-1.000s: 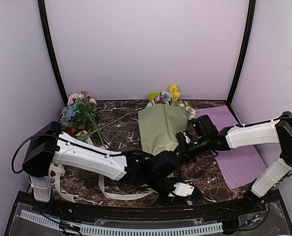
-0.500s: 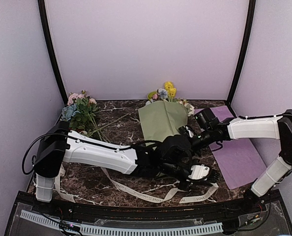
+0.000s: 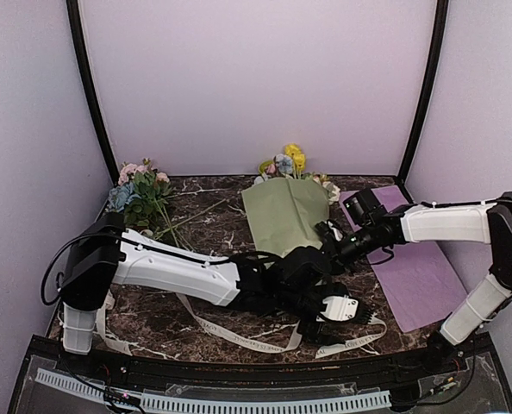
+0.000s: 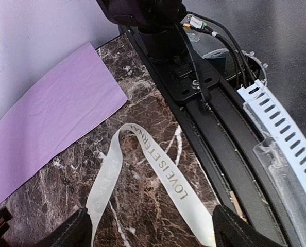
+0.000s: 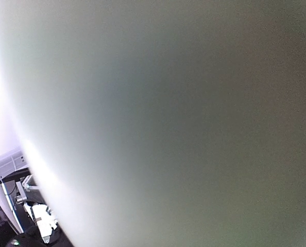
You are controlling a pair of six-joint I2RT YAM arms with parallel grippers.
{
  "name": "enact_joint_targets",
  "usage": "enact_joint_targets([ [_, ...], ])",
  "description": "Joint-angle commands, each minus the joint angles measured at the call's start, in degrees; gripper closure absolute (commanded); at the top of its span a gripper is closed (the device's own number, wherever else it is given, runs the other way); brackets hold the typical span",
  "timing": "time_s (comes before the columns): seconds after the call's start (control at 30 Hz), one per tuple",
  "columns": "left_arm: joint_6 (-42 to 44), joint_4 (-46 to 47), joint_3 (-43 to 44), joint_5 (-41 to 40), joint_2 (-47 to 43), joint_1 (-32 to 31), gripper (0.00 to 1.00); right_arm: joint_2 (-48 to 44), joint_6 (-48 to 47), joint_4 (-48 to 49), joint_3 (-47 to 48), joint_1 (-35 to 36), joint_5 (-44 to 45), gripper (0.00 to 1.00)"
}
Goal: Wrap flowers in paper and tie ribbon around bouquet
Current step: Place the right side of the ribbon at the center of the board, then pick up the left side of the ribbon at the corner of the board.
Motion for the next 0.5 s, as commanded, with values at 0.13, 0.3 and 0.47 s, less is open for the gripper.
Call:
enact_joint_targets([
  [0.13, -9.1, -4.2, -13.3, -2.7, -20.8, -0.1, 0.2, -2.3, 1.1, 7.3, -4.1, -0.1, -1.3, 1.0],
  [0.3, -31.5, -22.5, -13.6, -13.6, -28.4, 14.5, 0.37, -3.0, 1.5, 8.7, -5.6, -0.1, -1.9, 1.0],
  [0.47, -46.4, -34.2, -20.5, -23.7, -34.1, 31.2, 0.44, -2.9, 1.7, 10.4, -6.4, -0.1, -2.3, 1.0],
])
